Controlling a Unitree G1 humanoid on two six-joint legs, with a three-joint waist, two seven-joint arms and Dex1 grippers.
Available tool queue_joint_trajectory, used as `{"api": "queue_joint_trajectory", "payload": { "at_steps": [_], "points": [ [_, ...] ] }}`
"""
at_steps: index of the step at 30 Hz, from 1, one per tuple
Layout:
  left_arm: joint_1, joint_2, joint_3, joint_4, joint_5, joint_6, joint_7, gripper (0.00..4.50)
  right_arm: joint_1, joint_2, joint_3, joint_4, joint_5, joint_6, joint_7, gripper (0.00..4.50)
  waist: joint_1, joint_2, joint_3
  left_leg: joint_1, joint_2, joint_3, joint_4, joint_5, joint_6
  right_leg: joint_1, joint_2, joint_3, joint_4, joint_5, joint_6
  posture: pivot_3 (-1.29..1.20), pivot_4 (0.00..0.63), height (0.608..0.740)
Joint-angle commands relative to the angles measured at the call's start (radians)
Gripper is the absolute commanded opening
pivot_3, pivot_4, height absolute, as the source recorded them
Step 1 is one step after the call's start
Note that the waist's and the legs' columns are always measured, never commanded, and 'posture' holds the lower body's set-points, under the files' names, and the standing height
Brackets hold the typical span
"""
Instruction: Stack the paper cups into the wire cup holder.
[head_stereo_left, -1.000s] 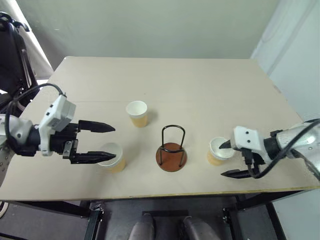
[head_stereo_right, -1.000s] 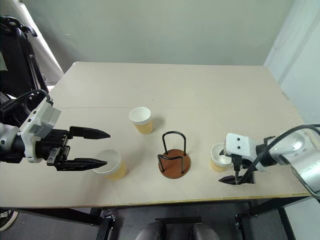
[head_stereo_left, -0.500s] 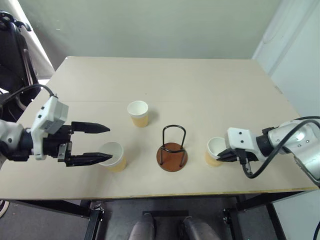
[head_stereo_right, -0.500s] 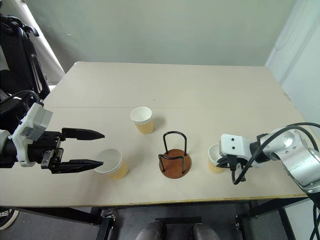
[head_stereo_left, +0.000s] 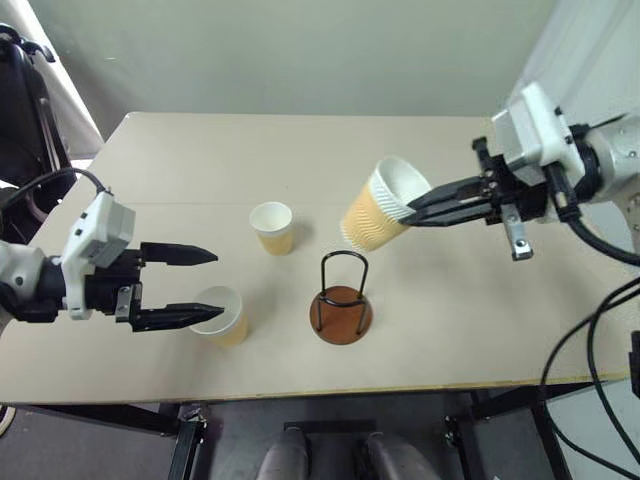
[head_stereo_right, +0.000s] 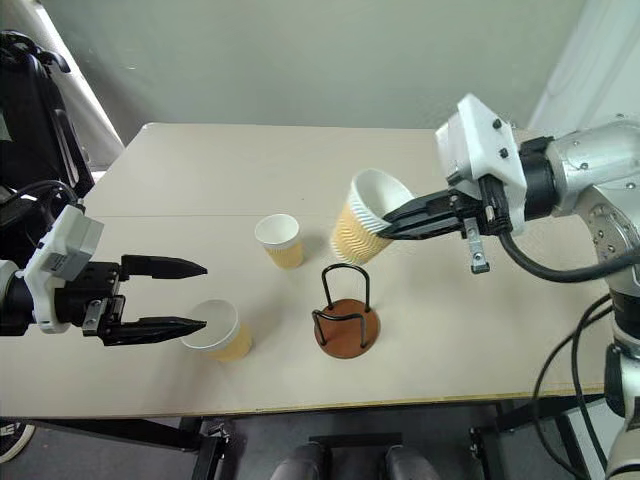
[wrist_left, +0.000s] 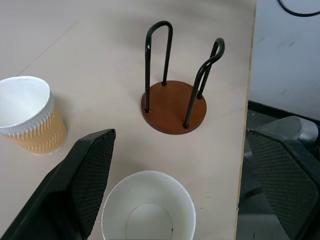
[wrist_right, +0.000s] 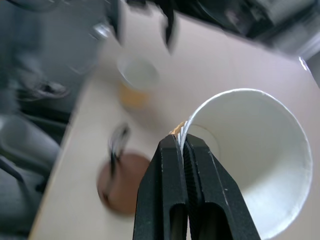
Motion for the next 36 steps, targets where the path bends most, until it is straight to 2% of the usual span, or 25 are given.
{"api": "queue_joint_trajectory", "payload": {
  "at_steps": [1, 7, 14, 17, 27, 28, 31, 33, 34, 36],
  "points": [
    [0.009, 0.007, 0.039, -0.031, -0.004, -0.006, 0.002, 4.50, 0.004, 0.019, 0.065, -0.025, -0.034, -0.026, 0.007, 0.04, 0.000, 0.000, 0.000, 0.000, 0.000, 0.000, 0.000, 0.000, 0.000, 0.000, 0.000, 0.000, 0.000, 0.000, 0.000, 0.00, 0.150, 0.740],
    [0.046, 0.002, 0.084, -0.060, -0.020, 0.011, 0.011, 4.50, 0.038, 0.061, 0.167, 0.014, -0.142, -0.100, -0.004, 0.04, 0.000, 0.000, 0.000, -0.001, 0.000, 0.000, 0.000, 0.000, 0.000, 0.000, 0.000, 0.000, 0.000, 0.000, 0.000, 0.00, 0.150, 0.740],
    [0.079, 0.002, 0.117, -0.079, -0.022, 0.022, 0.018, 4.50, 0.060, 0.089, 0.214, 0.028, -0.211, -0.148, 0.001, 0.04, -0.002, 0.000, 0.000, 0.000, 0.002, 0.001, 0.001, 0.000, 0.000, 0.000, 0.000, -0.001, 0.001, 0.001, -0.002, 0.00, 0.150, 0.740],
    [0.087, 0.009, 0.121, -0.080, -0.015, 0.021, 0.017, 4.50, 0.062, 0.095, 0.221, 0.032, -0.229, -0.149, -0.004, 0.58, -0.001, 0.000, 0.000, 0.000, 0.002, 0.001, 0.001, 0.000, 0.000, 0.000, 0.000, -0.001, 0.001, 0.002, -0.002, 0.00, 0.150, 0.740],
    [0.090, 0.039, 0.100, -0.076, 0.012, -0.002, -0.008, 4.50, 0.078, 0.087, 0.178, 0.065, -0.255, -0.112, -0.037, 4.18, -0.002, 0.000, 0.000, 0.000, 0.002, 0.002, 0.001, 0.000, 0.000, 0.000, 0.000, -0.001, 0.001, 0.002, -0.003, 0.00, 0.150, 0.740],
    [0.086, 0.046, 0.091, -0.073, 0.021, -0.009, -0.012, 4.50, 0.090, 0.076, 0.146, 0.090, -0.244, -0.100, -0.047, 4.47, -0.001, 0.000, 0.000, 0.000, 0.003, 0.002, 0.001, 0.000, 0.000, 0.000, 0.000, -0.001, 0.001, 0.002, -0.003, 0.00, 0.150, 0.740],
    [0.064, 0.082, 0.031, -0.071, 0.066, -0.063, -0.047, 4.50, 0.223, -0.022, -0.144, 0.202, -0.049, 0.003, 0.012, 4.47, 0.014, -0.001, 0.000, 0.000, 0.002, 0.001, 0.002, 0.000, 0.000, 0.000, 0.000, -0.001, 0.000, 0.002, -0.003, 0.00, 0.150, 0.740],
    [0.045, 0.090, 0.008, -0.075, 0.058, -0.068, -0.061, 4.50, 0.311, -0.076, -0.292, 0.236, 0.049, 0.024, 0.077, 4.47, 0.030, -0.002, 0.000, -0.002, 0.001, 0.001, 0.003, -0.001, 0.000, 0.001, -0.001, 0.000, -0.002, 0.002, -0.002, 0.00, 0.150, 0.740],
    [0.039, 0.091, 0.000, -0.077, 0.054, -0.067, -0.067, 4.50, 0.349, -0.096, -0.341, 0.246, 0.076, 0.017, 0.100, 4.47, 0.032, -0.002, 0.000, -0.003, 0.000, 0.002, 0.003, -0.001, 0.000, 0.000, -0.002, 0.000, -0.002, 0.001, -0.002, 0.00, 0.150, 0.740],
    [0.022, 0.108, -0.055, -0.059, 0.100, -0.102, -0.079, 4.50, 0.507, -0.137, -0.523, 0.248, 0.105, 0.008, 0.129, 4.47, 0.031, -0.004, -0.001, -0.002, 0.000, 0.004, 0.003, -0.002, -0.001, 0.000, -0.002, 0.001, -0.002, 0.001, -0.002, 0.00, 0.150, 0.740]
  ]
}}
